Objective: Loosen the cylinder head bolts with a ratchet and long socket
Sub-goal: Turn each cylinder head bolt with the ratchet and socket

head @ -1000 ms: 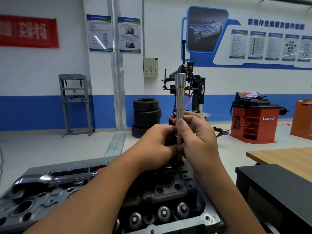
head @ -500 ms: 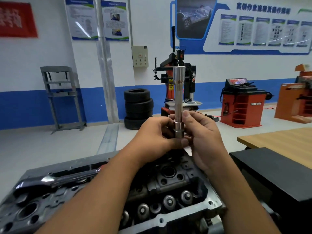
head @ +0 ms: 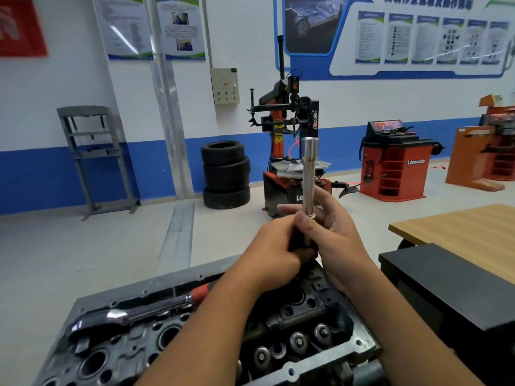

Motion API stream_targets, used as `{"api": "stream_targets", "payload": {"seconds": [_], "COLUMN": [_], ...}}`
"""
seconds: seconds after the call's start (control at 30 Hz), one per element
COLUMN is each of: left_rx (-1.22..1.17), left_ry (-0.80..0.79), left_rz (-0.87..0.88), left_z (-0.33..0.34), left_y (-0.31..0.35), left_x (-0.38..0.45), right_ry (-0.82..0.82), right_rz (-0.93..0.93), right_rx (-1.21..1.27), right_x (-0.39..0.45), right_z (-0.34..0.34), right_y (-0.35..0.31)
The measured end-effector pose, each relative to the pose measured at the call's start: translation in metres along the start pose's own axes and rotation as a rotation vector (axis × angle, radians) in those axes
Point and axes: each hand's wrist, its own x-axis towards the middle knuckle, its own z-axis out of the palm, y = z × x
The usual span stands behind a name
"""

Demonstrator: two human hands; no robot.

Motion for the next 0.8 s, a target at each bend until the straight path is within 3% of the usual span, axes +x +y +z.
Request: {"api": "stream_targets", "payload": {"seconds": [0.23, 0.57, 0.8], "left_rx": [0.046, -0.06, 0.026], "left_ry": [0.16, -0.075, 0.209], "left_rz": [-0.065, -0.061, -0.034], "left_z": [0.004, 0.001, 0.005], "left_y": [0.005, 0.015, 0.012], "left_x": [-0.005, -0.011, -0.006], "right_ry": [0.052, 0.016, 0.065], "right_rz": [-0.023, 0.068, 0.043], "right_rx": [0.01, -0.099, -0.084], "right_x": [-0.004, -0.002, -0.004], "right_z": [0.004, 0.002, 0.007], "right_y": [-0.005, -0.002, -0.008]}}
